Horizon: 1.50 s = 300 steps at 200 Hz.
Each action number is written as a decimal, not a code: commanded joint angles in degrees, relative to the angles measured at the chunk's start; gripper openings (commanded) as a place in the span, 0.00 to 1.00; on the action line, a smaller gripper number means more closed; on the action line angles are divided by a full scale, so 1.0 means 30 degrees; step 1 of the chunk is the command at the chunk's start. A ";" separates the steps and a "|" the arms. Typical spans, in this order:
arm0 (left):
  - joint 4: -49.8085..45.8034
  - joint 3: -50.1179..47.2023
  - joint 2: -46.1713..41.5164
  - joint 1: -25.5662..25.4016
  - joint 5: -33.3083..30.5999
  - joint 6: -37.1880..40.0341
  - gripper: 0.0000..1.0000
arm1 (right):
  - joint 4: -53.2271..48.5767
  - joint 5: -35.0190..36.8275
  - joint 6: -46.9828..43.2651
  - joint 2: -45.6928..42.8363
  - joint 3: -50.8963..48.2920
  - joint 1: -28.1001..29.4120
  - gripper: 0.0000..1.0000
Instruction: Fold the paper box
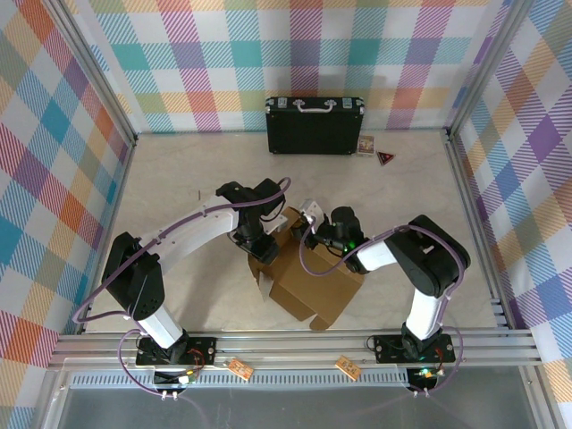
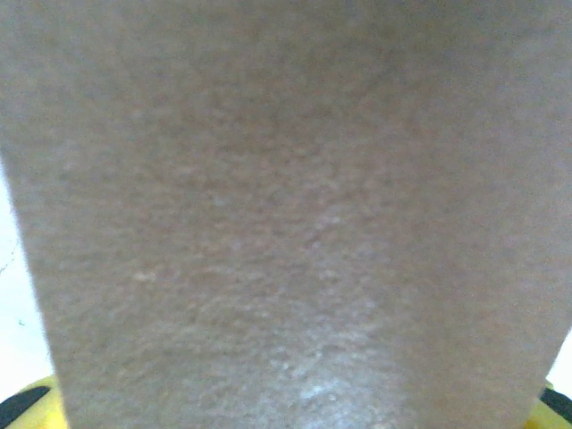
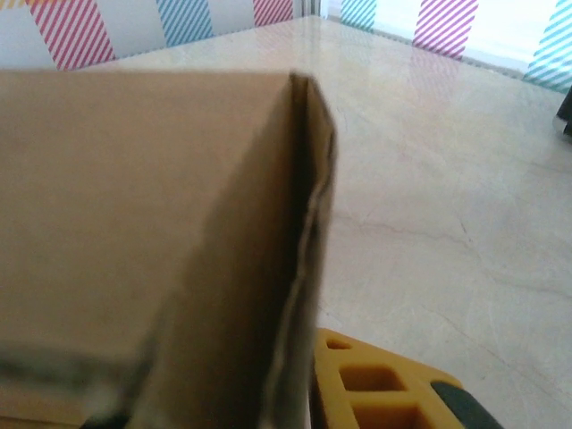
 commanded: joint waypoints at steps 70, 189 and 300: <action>0.0015 0.0660 -0.0173 -0.0109 0.0548 0.0508 0.44 | -0.0606 0.2845 0.1173 0.0517 0.0565 0.0229 0.00; -0.0196 0.1190 0.0134 -0.0088 0.0375 0.0457 0.44 | -0.1096 0.2719 0.1836 0.0291 0.0901 0.0246 0.14; -0.0497 0.2071 0.0955 -0.0099 -0.0352 0.0633 0.44 | 0.0509 0.1396 -0.0104 -0.0800 -0.1109 -0.0230 0.51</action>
